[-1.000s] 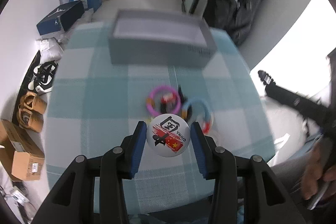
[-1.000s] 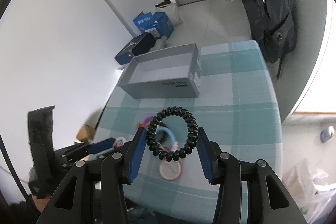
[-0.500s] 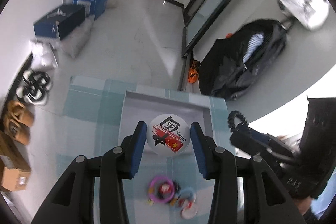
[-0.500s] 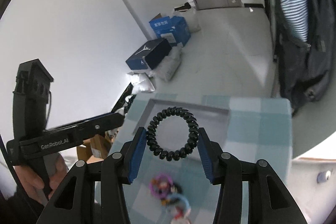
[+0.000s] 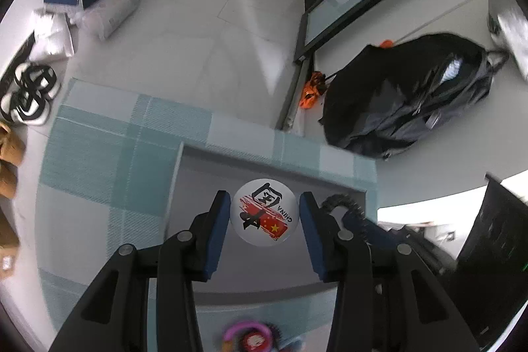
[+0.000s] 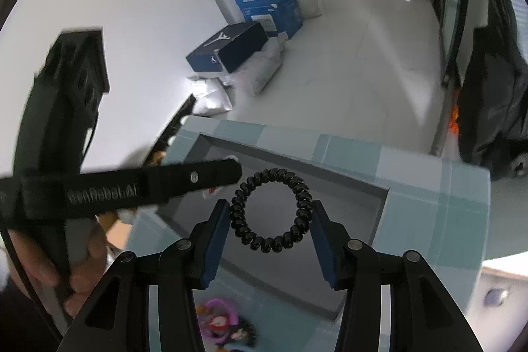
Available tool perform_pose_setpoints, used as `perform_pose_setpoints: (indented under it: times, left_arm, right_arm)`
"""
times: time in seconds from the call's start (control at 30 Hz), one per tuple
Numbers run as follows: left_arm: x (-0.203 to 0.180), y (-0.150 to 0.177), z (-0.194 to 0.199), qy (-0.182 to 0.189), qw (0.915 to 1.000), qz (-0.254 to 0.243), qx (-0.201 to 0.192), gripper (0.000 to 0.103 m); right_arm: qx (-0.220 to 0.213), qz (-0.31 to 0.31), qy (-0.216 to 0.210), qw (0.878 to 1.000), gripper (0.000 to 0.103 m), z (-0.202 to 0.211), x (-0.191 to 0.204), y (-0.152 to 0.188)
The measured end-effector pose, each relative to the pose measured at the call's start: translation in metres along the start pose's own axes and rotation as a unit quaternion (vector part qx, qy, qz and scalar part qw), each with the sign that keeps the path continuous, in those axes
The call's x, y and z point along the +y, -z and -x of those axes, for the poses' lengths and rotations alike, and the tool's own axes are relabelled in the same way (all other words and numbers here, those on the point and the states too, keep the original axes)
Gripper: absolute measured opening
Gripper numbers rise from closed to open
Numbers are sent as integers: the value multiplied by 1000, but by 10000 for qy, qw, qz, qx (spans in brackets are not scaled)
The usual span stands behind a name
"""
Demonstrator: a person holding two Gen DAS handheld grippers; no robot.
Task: Organize jewelry
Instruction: 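Carry hair tie and white badge into the grey box and release both, then withdraw both grippers from the box back toward the jewelry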
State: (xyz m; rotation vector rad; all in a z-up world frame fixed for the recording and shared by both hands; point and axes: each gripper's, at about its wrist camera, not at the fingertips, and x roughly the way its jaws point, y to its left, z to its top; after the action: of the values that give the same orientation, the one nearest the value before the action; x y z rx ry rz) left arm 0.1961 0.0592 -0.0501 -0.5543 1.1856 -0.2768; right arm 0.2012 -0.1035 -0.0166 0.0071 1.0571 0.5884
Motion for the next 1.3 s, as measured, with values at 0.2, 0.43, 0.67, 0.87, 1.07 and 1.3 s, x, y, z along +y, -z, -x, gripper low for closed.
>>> perform_pose_setpoints:
  times: [0.2,0.43,0.67,0.87,1.07,1.3]
  left_arm:
    - [3,-5,-5,46,9999,113,49,38]
    - [-2,-8,-3,-92,9998,89,163,61]
    - [-7,7,35,-415,9977,-129,-511,74]
    - [-18,40,75,-1531,9762,-363,-1489,74]
    - [-45,71,96,-2307,9481,-946,-1976,74]
    - [-47,119,103,-2345,9460,-992,-2008,82]
  right_arm:
    - [97,26,98,9999,49,-11,-3,-2]
    - [-25,65,-10,10000,80,-3,-4,0]
    - [-283,328,133,9990,87,29,2,12]
    - [-493,168,269,9983,93,57,3,34]
    - [-1175,386,348,9917,103,99,23,55]
    - [-1591,142,272,9868,103,120,33,86]
